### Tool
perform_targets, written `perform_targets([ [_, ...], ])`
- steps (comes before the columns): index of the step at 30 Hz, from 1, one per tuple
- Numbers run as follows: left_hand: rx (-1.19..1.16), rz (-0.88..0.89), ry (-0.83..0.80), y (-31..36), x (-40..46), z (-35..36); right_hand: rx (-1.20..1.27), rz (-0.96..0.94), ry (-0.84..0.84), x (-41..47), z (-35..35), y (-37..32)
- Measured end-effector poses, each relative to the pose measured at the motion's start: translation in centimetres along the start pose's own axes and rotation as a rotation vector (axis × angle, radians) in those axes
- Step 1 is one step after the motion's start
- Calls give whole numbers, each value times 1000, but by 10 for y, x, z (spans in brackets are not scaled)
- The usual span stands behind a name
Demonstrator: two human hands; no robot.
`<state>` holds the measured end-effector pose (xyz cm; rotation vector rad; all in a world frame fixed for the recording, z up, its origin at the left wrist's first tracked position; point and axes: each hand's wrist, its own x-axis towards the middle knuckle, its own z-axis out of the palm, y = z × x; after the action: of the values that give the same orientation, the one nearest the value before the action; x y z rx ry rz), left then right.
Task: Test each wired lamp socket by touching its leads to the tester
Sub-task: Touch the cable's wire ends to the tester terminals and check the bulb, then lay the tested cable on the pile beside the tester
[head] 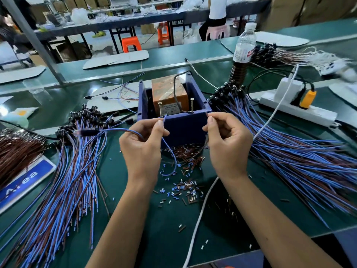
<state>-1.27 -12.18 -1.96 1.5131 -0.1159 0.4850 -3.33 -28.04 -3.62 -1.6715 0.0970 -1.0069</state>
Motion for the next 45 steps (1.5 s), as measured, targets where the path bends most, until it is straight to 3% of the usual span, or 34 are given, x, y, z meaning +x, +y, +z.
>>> perform_targets([
  [6,86,-230,-515,33,-27,80,-107,41,135,5,-62,-7],
  [11,-24,-446,-786,63,-51,169,-280,-134,369,23,-136,-32],
  [15,-159,-801,-1040,83,-80,226,-551,-196,281,26,-172,-46],
  [19,-204,-880,-1137,73,-89,255,-801,-43,157,31,-193,-43],
  [23,-169,-905,-985,53,-84,273,-1069,133,28,36,-210,-35],
  [27,-275,-914,-585,52,-64,279,-1149,62,77,41,-212,-33],
  [31,-232,-709,-275,31,-42,274,-1074,-44,171,44,-199,-29],
  [37,-308,-650,-165,14,-33,271,-924,42,-196,46,-149,-1],
  [40,-54,-450,-189,4,-28,259,-836,76,-252,49,-142,9],
  [45,665,24,-198,-2,-12,227,-895,99,-296,60,-135,15],
])
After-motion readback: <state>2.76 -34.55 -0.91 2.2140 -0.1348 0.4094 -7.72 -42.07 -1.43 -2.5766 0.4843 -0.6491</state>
